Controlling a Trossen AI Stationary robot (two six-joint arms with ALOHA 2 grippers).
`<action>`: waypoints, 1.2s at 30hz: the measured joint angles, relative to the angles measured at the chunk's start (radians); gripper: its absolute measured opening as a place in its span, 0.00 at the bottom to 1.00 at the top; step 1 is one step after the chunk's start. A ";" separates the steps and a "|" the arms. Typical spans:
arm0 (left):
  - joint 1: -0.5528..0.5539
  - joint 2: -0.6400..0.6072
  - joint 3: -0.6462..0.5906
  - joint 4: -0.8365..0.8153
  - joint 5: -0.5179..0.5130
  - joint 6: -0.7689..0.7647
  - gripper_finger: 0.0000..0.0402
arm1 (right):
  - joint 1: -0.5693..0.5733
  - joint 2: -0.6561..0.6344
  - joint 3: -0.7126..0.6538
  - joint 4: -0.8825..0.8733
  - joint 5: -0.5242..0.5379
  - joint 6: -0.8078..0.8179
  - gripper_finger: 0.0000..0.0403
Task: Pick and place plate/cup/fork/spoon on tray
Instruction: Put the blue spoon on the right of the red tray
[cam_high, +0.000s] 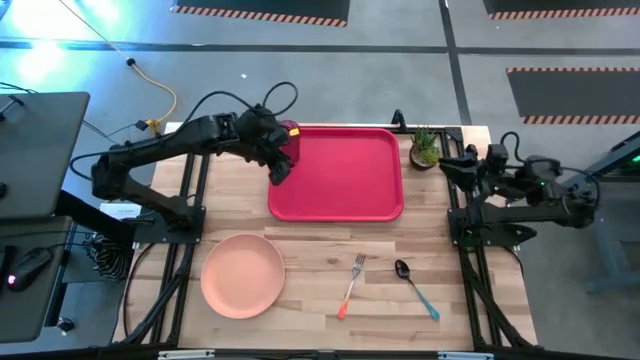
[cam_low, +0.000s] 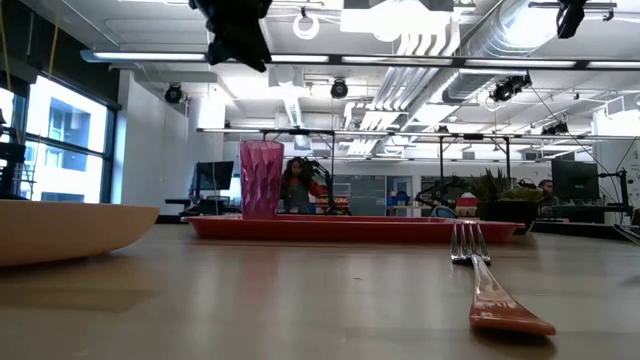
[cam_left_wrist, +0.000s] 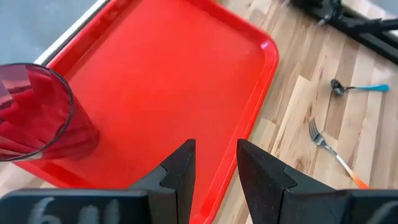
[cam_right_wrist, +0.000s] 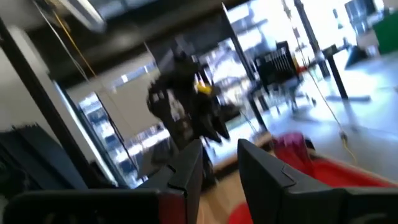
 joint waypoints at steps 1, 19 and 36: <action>0.000 -0.009 -0.006 0.006 0.000 -0.001 0.27 | 0.000 0.026 0.019 -0.020 -0.001 0.003 0.23; 0.000 -0.047 -0.009 0.011 -0.009 0.008 0.27 | 0.000 0.408 0.285 -0.293 -0.233 0.190 0.23; 0.000 -0.047 -0.009 0.010 -0.009 0.018 0.27 | 0.093 0.611 0.305 -0.765 -0.372 0.733 0.23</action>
